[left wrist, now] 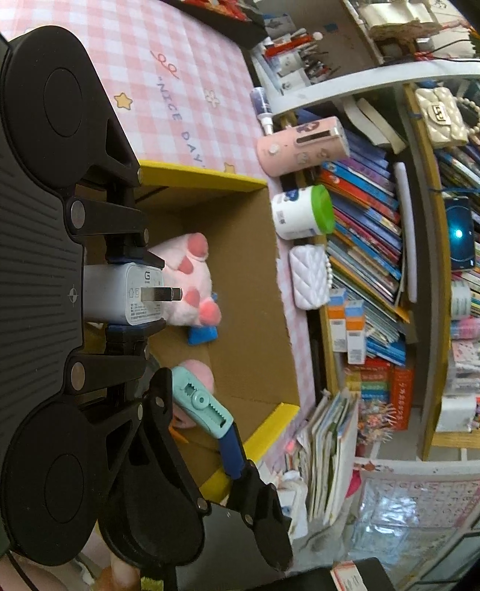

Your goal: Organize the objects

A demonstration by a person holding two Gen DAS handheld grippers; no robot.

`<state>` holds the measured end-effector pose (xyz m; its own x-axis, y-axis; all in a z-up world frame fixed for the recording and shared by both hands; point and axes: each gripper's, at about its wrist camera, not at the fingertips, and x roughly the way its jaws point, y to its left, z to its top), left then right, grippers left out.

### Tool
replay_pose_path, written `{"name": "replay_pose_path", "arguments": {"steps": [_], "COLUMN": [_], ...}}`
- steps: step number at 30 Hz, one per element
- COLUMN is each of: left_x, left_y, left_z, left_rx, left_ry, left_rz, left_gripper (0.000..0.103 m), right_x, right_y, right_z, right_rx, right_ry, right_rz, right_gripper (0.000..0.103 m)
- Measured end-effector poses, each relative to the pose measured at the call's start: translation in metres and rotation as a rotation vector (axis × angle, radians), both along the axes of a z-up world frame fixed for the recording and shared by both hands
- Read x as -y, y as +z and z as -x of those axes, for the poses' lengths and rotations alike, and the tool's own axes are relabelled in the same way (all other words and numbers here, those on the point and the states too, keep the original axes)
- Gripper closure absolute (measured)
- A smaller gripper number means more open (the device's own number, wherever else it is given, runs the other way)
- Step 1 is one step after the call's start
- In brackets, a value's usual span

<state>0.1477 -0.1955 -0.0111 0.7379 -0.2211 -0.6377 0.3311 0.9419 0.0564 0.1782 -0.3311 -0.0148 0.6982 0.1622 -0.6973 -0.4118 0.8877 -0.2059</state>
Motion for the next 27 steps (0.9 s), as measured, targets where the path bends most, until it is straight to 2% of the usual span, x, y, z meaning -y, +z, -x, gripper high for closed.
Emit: {"name": "replay_pose_path", "arguments": {"steps": [5, 9, 11, 20, 25, 27], "left_x": [-0.003, -0.002, -0.001, 0.006, 0.003, 0.000], "left_y": [-0.005, -0.007, -0.005, 0.004, 0.016, 0.021], "left_z": [-0.004, -0.005, -0.005, 0.005, 0.015, 0.019], "left_rx": [-0.019, -0.021, -0.010, 0.047, 0.093, 0.115], "left_ry": [0.028, 0.038, 0.033, 0.031, 0.054, 0.073], "left_rz": [0.000, 0.003, 0.008, 0.011, 0.025, 0.028], "left_gripper": [0.078, 0.078, 0.074, 0.073, 0.061, 0.050], "right_x": [-0.005, -0.005, -0.005, -0.005, -0.005, -0.005], "right_y": [-0.003, -0.004, -0.004, -0.004, -0.002, -0.001], "right_z": [-0.001, -0.004, -0.006, -0.007, -0.006, -0.005], "right_rx": [-0.032, -0.065, -0.082, -0.104, -0.099, -0.089], "right_ry": [0.071, 0.075, 0.075, 0.070, 0.067, 0.064], "right_rz": [0.034, 0.032, 0.030, 0.024, 0.012, 0.003], "right_gripper": [0.036, 0.036, 0.036, 0.036, 0.036, 0.035]}}
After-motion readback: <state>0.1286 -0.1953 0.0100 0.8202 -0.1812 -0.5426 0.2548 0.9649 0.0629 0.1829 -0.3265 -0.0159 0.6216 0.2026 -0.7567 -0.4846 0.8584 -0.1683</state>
